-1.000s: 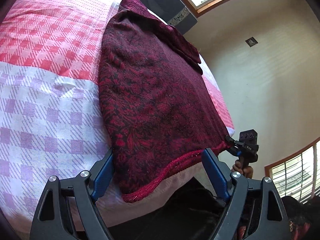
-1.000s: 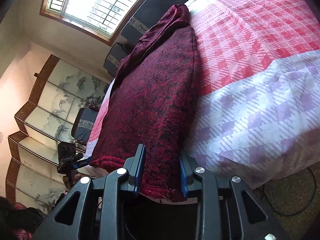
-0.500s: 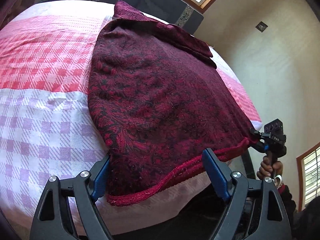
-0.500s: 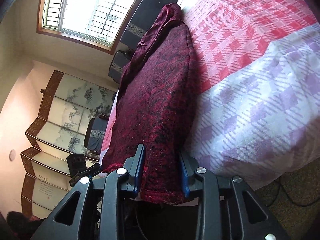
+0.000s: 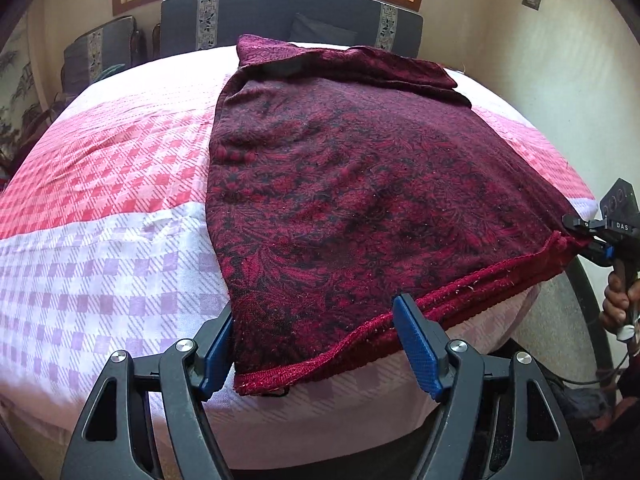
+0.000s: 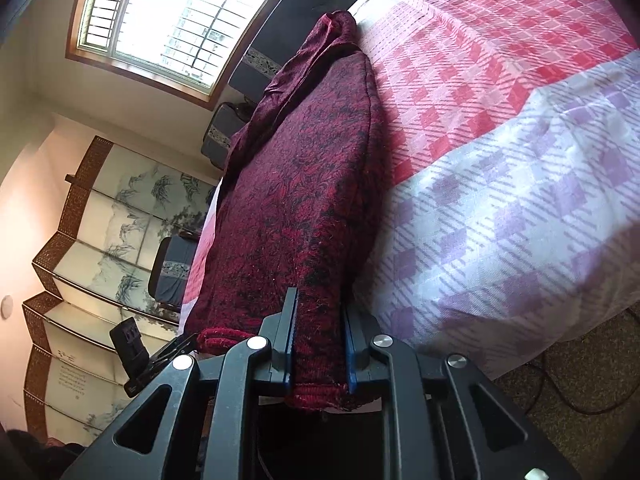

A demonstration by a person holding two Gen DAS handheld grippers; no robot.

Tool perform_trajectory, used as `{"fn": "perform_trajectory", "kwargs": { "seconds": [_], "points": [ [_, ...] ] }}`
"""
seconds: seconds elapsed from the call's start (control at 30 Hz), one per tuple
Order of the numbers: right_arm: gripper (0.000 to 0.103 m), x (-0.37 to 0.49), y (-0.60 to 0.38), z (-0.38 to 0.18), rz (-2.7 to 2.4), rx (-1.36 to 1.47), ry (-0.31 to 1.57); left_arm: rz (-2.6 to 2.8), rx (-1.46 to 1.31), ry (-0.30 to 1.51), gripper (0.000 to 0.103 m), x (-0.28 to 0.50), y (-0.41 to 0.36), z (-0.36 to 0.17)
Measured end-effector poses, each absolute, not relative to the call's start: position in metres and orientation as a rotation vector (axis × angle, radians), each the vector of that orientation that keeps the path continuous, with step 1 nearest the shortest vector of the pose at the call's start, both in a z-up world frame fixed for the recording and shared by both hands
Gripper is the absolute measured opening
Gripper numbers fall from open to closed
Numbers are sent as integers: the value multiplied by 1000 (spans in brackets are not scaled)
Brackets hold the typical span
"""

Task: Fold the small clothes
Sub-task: 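Grasp a hem corner with the right gripper while the left gripper grasps the other hem corner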

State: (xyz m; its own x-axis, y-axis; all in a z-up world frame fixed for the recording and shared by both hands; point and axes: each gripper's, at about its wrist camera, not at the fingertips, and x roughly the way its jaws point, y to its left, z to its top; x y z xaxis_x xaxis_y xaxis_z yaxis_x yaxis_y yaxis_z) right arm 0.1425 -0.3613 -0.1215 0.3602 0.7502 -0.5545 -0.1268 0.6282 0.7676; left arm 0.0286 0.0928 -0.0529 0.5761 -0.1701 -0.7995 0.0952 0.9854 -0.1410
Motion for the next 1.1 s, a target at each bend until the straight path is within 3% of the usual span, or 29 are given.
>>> {"fn": "perform_trajectory", "kwargs": {
  "seconds": [1.1],
  "points": [
    [16, 149, -364, -121, 608, 697, 1070, -242, -34, 967, 78, 34, 80, -61]
  ]
}}
